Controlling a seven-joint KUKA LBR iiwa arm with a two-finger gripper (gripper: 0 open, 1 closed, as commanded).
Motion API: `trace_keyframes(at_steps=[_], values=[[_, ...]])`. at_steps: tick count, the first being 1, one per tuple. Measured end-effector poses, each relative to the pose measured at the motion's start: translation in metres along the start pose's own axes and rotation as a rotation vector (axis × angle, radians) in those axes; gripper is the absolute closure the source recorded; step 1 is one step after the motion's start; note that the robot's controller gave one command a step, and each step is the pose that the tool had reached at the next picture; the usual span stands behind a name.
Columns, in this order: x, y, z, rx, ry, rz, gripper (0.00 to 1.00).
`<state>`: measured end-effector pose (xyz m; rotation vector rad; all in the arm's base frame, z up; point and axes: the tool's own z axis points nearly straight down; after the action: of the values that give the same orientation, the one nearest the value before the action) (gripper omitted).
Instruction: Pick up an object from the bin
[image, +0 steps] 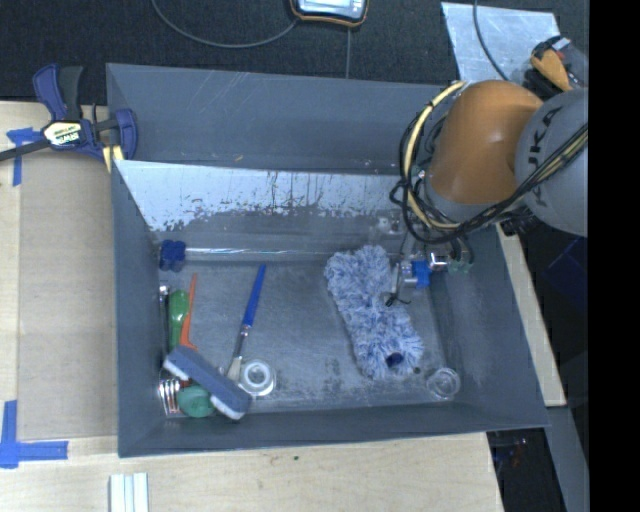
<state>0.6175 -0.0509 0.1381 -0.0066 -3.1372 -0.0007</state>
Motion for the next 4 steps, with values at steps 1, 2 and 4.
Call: trace_keyframes(at_steps=[1,2,4], values=[[-0.002,0.0,-0.004,0.001,-0.008,-0.002,0.0],[0.018,-0.007,0.065,0.006,-0.019,-0.629,0.0],[0.044,-0.047,0.028,0.008,-0.013,-1.222,0.0]])
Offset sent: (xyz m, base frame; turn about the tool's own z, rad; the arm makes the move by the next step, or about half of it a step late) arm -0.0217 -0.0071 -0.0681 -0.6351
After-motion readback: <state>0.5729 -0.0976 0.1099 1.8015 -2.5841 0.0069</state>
